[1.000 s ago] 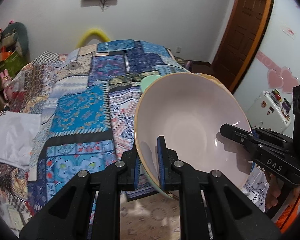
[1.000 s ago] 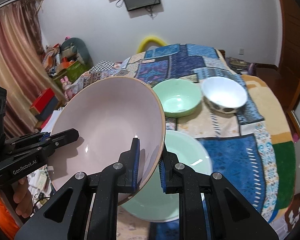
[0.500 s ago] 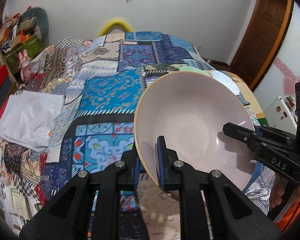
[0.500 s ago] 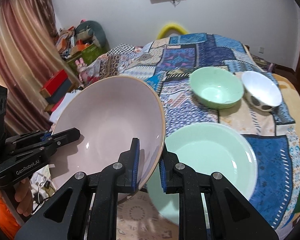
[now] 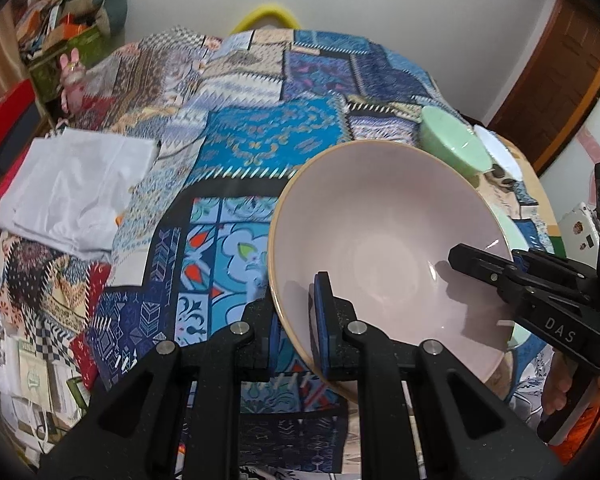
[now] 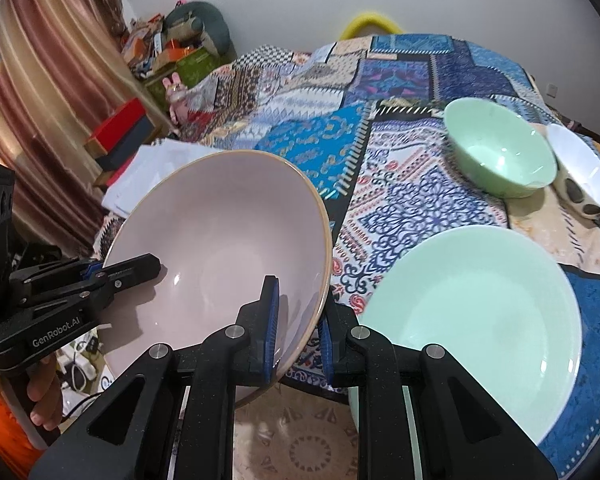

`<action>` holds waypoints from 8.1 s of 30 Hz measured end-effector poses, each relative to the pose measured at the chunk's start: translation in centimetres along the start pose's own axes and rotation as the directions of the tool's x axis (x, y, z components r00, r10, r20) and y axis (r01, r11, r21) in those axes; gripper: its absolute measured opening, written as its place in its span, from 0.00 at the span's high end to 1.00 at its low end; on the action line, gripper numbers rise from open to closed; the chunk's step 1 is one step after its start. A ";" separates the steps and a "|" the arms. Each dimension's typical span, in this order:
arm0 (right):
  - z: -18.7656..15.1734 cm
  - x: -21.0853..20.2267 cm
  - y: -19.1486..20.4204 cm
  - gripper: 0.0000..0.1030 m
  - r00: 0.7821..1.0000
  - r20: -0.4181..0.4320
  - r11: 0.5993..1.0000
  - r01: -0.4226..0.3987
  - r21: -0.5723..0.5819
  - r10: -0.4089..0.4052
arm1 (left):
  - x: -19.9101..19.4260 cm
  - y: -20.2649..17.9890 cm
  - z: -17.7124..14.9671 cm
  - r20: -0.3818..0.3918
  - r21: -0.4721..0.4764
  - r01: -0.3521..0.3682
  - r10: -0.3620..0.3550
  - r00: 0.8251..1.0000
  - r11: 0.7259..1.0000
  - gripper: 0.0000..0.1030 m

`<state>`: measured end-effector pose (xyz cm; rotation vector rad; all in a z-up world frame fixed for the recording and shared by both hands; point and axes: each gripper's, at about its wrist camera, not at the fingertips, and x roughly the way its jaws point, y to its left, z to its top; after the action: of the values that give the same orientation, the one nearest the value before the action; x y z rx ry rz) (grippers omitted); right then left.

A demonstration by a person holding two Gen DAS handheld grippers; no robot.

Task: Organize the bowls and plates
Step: 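Lift the pink bowl with both grippers and carry it beside the plate stack, then lower the pink bowl onto the quilt and open both grippers, then move both grippers to the light green bowl and grasp its rim, then lift the light green bowl with both grippers and carry it toward the pink bowl, then lower the light green bowl into the pink bowl with both grippers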

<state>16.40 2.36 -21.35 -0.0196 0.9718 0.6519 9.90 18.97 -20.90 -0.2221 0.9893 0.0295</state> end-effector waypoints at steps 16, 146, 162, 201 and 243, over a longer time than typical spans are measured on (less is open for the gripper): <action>-1.0 4.4 1.1 0.84 0.994 -0.105 0.999 0.009 -0.044 -0.013 | 3.9 3.2 -1.6 -0.078 -0.050 -0.011 0.007 0.997 0.999 0.86; 6.6 -4.9 -16.4 0.83 0.992 0.069 0.985 0.099 0.142 -0.110 | 9.3 -19.8 13.4 0.009 0.252 0.030 -0.033 0.999 0.967 0.84; 5.2 -9.3 -11.0 0.83 0.985 0.135 0.992 0.092 0.081 -0.103 | -0.1 -17.9 9.9 0.103 0.232 0.024 -0.050 0.993 0.972 0.84; 1.8 -2.6 0.3 0.83 0.997 0.013 0.997 -0.073 -0.017 0.073 | -4.4 -3.8 2.3 0.071 0.067 -0.073 0.068 0.995 0.995 0.84; -0.4 1.4 0.5 0.80 0.987 -0.114 0.994 -0.109 0.024 0.111 | 2.4 0.1 -0.9 -0.094 0.023 -0.096 0.098 0.991 0.995 0.84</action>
<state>16.39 3.39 -22.51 0.0124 1.0955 0.7501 10.44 18.68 -23.41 -0.1593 1.0941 0.0992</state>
